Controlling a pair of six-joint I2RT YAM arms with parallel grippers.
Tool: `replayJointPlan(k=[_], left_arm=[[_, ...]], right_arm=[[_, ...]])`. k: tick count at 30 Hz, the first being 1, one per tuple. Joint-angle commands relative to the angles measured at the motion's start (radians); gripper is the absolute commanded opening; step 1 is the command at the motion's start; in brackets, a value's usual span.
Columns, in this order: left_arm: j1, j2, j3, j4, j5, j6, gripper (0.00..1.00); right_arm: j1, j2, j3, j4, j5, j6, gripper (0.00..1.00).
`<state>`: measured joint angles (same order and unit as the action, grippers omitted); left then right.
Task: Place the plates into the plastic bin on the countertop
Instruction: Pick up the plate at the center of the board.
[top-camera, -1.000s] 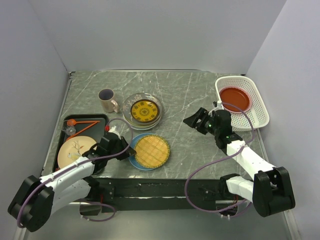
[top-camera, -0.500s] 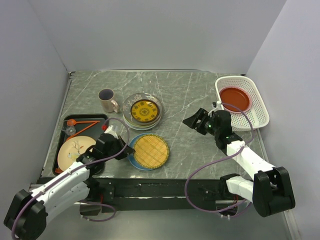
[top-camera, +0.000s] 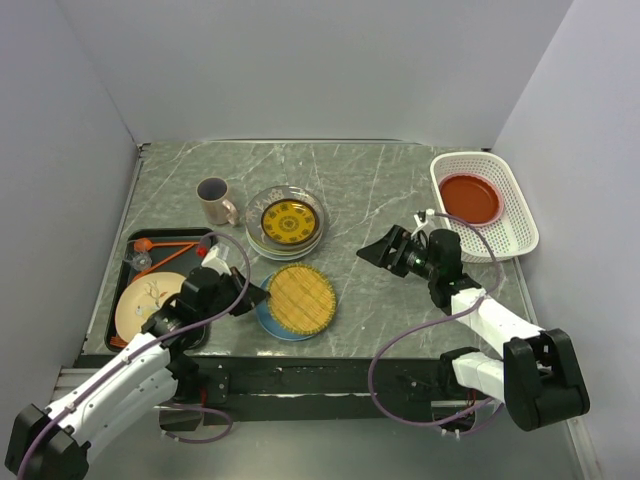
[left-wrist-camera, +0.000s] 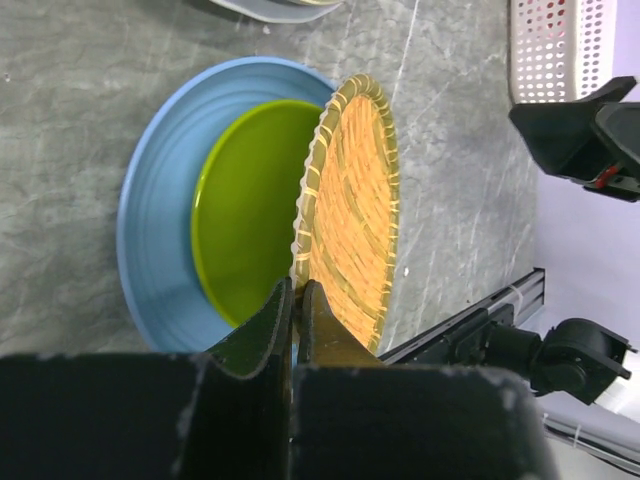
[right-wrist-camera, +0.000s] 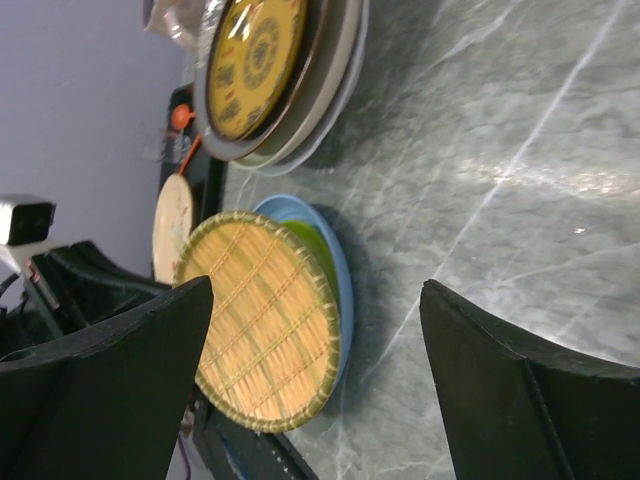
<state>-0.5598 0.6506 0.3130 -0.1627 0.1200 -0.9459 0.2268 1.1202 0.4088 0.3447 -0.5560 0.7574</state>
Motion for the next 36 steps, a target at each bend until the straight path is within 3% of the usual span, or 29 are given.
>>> replayJointPlan(k=[1,15,28,36], left_arm=[[-0.002,-0.026,0.058,0.069,0.03,-0.027,0.01],[-0.002,-0.167,0.066,0.054,-0.013,-0.073,0.01],[-0.002,-0.092,0.012,0.114,0.0,-0.099,0.01],[-0.002,-0.199,0.047,0.083,-0.02,-0.108,0.01]], right_arm=[[0.008,0.004,-0.019,0.119,-0.082,0.003,0.92],[0.008,0.085,-0.105,0.347,-0.196,0.085,0.92],[0.011,0.156,-0.153,0.453,-0.242,0.12,0.92],[0.013,0.23,-0.189,0.576,-0.275,0.161,0.92]])
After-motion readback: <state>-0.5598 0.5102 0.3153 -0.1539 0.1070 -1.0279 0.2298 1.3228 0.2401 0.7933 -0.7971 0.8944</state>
